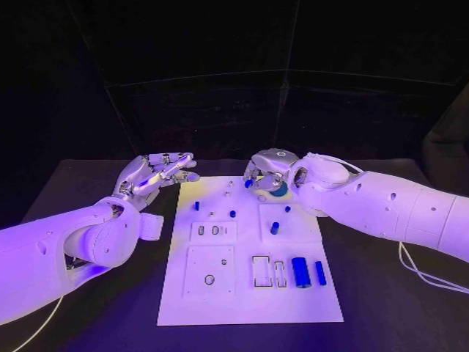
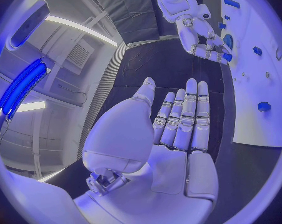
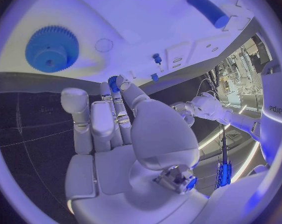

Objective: Assemble the parts on the task board

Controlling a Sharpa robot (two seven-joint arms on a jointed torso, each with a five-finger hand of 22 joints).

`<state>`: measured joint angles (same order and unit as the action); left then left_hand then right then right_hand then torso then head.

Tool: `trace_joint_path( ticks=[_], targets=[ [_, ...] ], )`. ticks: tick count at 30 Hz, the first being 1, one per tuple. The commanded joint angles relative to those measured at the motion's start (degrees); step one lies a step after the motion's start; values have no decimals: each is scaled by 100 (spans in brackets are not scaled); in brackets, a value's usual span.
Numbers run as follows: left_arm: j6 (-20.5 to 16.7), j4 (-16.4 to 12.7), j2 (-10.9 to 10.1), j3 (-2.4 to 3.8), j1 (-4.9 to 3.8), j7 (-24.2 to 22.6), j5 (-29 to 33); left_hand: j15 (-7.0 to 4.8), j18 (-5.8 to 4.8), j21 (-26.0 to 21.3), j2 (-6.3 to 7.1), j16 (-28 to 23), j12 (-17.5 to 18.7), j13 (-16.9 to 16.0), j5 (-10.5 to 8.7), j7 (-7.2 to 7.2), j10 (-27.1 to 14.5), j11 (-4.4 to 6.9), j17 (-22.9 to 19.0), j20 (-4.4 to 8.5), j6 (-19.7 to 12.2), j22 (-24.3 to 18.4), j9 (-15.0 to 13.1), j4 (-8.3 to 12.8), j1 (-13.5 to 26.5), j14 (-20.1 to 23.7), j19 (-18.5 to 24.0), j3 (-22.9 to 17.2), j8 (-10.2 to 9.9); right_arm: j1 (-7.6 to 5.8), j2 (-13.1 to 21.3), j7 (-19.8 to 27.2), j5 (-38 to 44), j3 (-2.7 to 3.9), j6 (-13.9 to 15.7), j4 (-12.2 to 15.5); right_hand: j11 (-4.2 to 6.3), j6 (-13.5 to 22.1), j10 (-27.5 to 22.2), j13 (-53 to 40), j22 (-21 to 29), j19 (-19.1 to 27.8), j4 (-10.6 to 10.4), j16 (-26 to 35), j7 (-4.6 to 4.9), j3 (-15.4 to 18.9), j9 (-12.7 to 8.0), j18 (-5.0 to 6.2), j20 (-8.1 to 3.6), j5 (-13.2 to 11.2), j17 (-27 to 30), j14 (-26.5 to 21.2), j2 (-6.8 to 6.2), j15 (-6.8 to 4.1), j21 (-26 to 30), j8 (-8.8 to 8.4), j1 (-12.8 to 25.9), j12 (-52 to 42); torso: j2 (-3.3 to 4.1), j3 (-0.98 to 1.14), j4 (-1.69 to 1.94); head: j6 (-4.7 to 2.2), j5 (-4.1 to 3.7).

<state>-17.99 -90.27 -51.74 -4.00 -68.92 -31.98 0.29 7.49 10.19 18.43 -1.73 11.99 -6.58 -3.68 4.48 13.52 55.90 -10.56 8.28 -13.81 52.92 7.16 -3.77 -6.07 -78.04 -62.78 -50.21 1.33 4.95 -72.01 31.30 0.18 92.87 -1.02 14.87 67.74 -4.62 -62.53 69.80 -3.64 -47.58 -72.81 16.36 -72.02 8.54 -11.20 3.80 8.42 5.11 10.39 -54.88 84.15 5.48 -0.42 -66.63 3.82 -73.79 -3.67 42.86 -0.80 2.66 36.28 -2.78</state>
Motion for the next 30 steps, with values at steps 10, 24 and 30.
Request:
trace_joint_path(
  ticks=[10,24,30],
  targets=[
    [104,14,35,5,-21,2,-31,3,32,-33,-45,-27,29,2,-14,28,-12,-11,8,-8,-11,-11,6,42,8,-31,-29,-8,-9,-29,-527,-55,-49,1,357,-518,-10,-1,-38,4,-34,39,-25,-72,36,-297,-1,-59,42,-22,4,74,-127,10,-69,-16,170,13,25,6,-2,-10,40],
    [105,10,40,5,-46,21,-31,3,33,-36,-44,-33,29,1,-19,26,-8,-9,9,-9,-7,-15,5,53,3,-32,-30,-9,-11,-31,-843,-100,37,0,31,-835,-14,9,-47,4,-49,46,-51,-94,39,-400,-1,-61,48,-43,2,72,-194,15,-90,-18,246,14,37,5,-1,21,73],
    [114,15,53,5,-53,28,-31,3,33,-36,-44,-33,29,1,-19,26,-8,-9,9,-9,-7,-15,5,53,3,-32,-30,-9,-11,-31,-938,-154,60,-1,-113,-949,-19,26,-62,5,-45,56,-76,-105,41,-455,-3,-60,52,-54,4,70,-232,19,-94,-21,298,16,35,5,6,33,77]
  ],
)
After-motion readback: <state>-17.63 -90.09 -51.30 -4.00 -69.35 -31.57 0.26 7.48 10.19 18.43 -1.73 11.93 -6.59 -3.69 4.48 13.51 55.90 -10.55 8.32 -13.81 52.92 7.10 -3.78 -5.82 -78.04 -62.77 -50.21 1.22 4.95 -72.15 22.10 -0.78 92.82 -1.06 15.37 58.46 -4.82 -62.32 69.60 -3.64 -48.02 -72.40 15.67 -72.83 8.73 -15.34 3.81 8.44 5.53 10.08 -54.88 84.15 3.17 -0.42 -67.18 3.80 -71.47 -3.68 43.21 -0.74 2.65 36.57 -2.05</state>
